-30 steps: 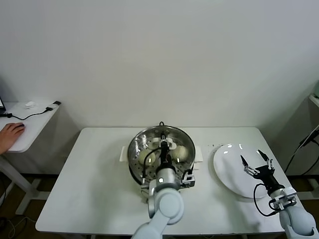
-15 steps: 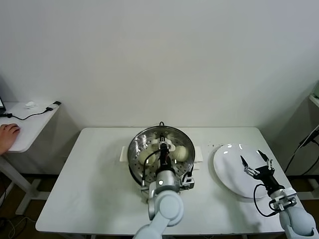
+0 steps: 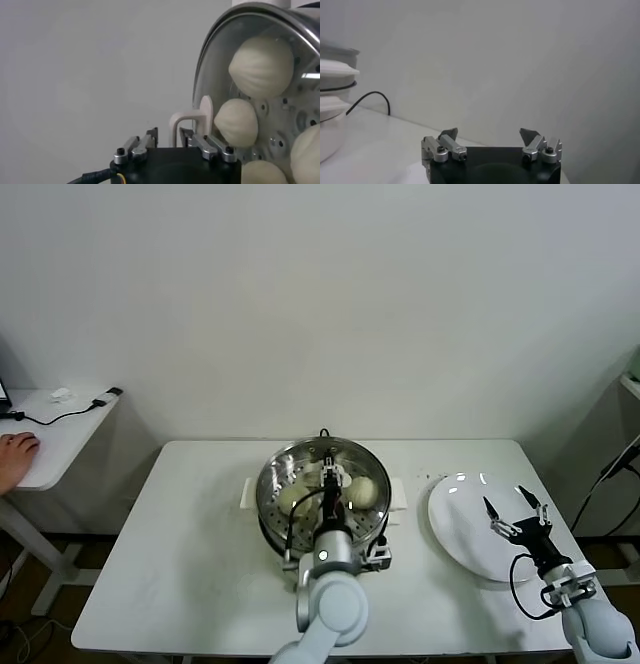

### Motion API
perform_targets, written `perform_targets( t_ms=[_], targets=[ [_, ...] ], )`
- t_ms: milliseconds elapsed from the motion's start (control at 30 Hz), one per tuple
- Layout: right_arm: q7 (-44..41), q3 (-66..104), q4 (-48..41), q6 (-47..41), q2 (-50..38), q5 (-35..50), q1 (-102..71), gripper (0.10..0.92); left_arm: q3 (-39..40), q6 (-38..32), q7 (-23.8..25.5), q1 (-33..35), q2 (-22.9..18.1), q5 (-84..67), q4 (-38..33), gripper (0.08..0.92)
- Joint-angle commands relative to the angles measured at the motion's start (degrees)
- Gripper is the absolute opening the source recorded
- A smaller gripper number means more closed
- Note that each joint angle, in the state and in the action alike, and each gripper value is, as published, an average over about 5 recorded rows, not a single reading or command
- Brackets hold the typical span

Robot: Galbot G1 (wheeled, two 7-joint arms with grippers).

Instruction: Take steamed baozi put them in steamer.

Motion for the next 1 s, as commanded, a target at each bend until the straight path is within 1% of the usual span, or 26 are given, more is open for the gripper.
perform_targets(
  t_ms=[33,333,467,567,633,700,833,933,1000],
  targets=[
    [0.1,0.0,0.1,-0.2,0.0,-0.2,0.0,0.823,0.3,-0.9,2.0,1.9,1.5,0.8,-5.8,0.400],
    [1.5,0.1,0.8,-1.8,0.0,-0.7,0.0,0.823,-0.1,-1.3,2.9,6.8,4.6,-2.2,-14.2,0.660],
    [2.8,-0.2,2.1,-3.8,-0.1,-0.9,-0.3,0.823,-0.6,-1.5,1.6,9.2,6.8,-4.7,-18.4,0.772],
    [3.1,-0.3,2.9,-4.8,-0.1,-1.7,-0.3,0.823,-1.8,-1.7,-0.3,11.7,8.6,-8.7,-22.0,0.814],
    [3.2,-0.4,3.6,-5.3,-0.2,-2.4,-0.5,0.823,-3.5,-2.2,-3.5,13.8,9.9,-13.1,-24.0,0.820],
    [3.4,-0.6,4.3,-5.6,-0.1,-2.5,-0.7,0.823,-6.3,-4.5,-8.9,15.6,10.9,-18.9,-24.9,0.822],
    [3.4,-1.0,5.5,-5.7,0.4,-1.7,-1.0,0.823,-14.0,-11.9,-19.1,18.4,12.6,-32.1,-25.6,0.823],
    [3.7,-1.4,6.4,-5.7,0.8,-1.8,-1.1,0.823,-20.1,-17.7,-24.9,20.2,13.1,-45.2,-25.8,0.823],
    [4.1,-1.6,6.7,-5.7,1.1,-2.0,-1.1,0.823,-24.6,-20.6,-27.5,21.4,12.9,-55.2,-25.8,0.823]
  ],
)
